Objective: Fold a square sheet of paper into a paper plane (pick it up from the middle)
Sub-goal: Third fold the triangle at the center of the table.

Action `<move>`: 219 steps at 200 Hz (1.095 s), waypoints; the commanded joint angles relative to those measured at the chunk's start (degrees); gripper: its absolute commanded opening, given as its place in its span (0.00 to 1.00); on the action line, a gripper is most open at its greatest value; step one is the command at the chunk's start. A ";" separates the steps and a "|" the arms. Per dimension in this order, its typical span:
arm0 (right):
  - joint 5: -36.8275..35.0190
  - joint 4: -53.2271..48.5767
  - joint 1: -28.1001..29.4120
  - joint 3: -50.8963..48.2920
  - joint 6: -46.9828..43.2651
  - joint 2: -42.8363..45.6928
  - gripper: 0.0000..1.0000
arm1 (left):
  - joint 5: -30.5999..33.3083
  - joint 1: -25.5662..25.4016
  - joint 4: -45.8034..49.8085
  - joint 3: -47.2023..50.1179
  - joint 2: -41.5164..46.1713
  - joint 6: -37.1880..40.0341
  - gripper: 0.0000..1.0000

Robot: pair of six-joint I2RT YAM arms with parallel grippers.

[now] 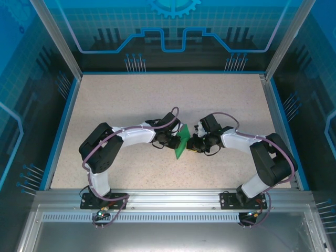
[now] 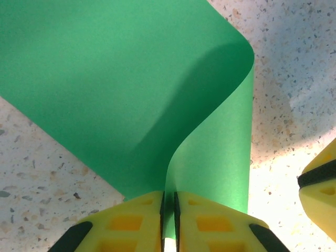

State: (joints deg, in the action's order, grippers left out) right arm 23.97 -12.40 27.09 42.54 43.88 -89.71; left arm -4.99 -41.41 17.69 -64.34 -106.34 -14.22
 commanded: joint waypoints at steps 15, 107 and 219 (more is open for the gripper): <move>-0.76 -0.87 0.86 1.13 -0.12 -0.55 0.17 | -0.15 0.49 1.01 -0.92 -0.46 0.06 0.16; -1.08 -1.18 0.91 1.23 -0.11 -0.55 0.17 | 0.25 0.46 0.79 -0.42 -1.63 0.20 0.16; -0.85 -1.09 0.90 1.29 -0.35 -0.76 0.17 | -0.63 0.48 -1.50 -0.31 0.11 2.03 0.17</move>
State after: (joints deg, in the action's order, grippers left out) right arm 22.94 -12.43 27.11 42.54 43.88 -89.71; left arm -5.02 -41.41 17.28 -64.34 -107.96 -13.37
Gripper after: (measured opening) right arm 0.172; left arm 0.164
